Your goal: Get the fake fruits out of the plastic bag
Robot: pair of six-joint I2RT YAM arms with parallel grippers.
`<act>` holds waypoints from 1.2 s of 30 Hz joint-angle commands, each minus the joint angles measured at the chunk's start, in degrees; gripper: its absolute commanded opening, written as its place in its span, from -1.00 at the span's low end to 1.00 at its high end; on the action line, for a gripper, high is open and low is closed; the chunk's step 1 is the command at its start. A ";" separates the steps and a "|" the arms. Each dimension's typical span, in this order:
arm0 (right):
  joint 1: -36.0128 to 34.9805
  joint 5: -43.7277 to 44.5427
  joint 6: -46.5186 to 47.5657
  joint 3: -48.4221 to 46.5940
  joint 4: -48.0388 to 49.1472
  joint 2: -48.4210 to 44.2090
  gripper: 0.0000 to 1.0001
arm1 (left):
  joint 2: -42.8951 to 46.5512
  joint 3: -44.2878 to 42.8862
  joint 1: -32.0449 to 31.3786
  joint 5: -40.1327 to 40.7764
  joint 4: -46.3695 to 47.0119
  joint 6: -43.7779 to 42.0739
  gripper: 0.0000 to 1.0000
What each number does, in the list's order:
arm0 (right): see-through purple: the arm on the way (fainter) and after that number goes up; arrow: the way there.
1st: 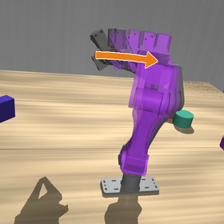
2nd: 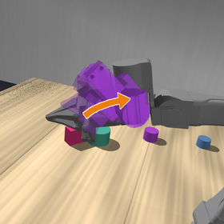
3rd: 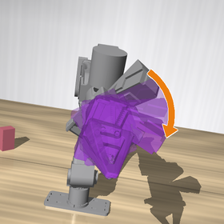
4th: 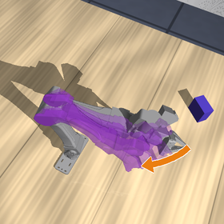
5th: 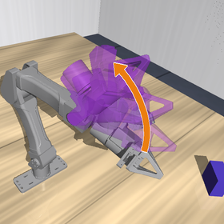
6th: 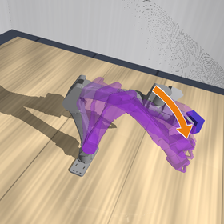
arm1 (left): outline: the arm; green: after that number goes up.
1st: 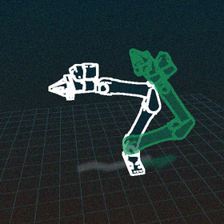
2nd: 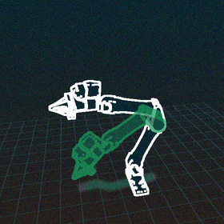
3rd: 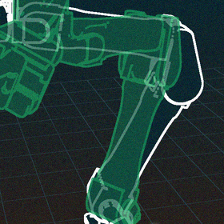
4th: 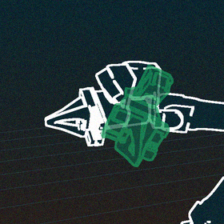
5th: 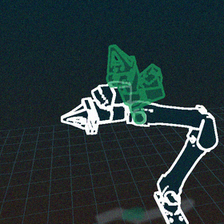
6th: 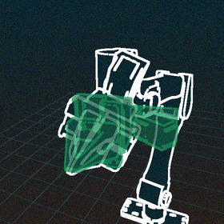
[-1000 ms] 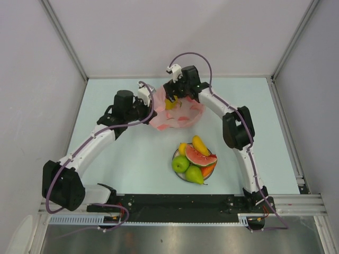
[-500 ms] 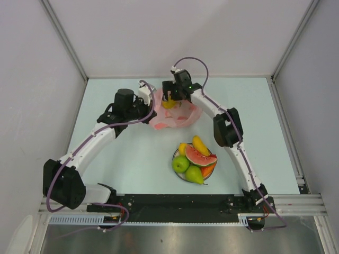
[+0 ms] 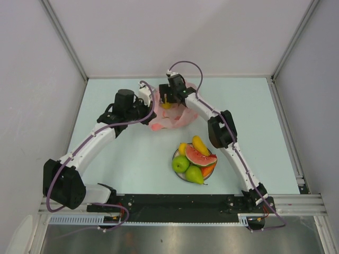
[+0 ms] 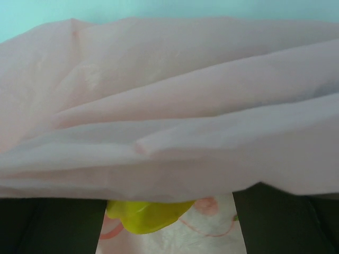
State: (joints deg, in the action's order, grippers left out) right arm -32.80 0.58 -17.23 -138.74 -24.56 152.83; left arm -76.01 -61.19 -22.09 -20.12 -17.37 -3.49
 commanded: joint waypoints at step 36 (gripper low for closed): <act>4.94 -38.45 42.01 67.36 -5.06 -62.82 -0.67 | -2.83 -1.74 0.29 -2.56 4.80 2.70 -0.99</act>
State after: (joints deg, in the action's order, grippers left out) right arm -28.29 -33.91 17.15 -75.83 -25.32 93.58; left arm -78.06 -61.17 -22.04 -21.32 -12.99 -1.48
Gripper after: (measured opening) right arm 0.483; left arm 0.006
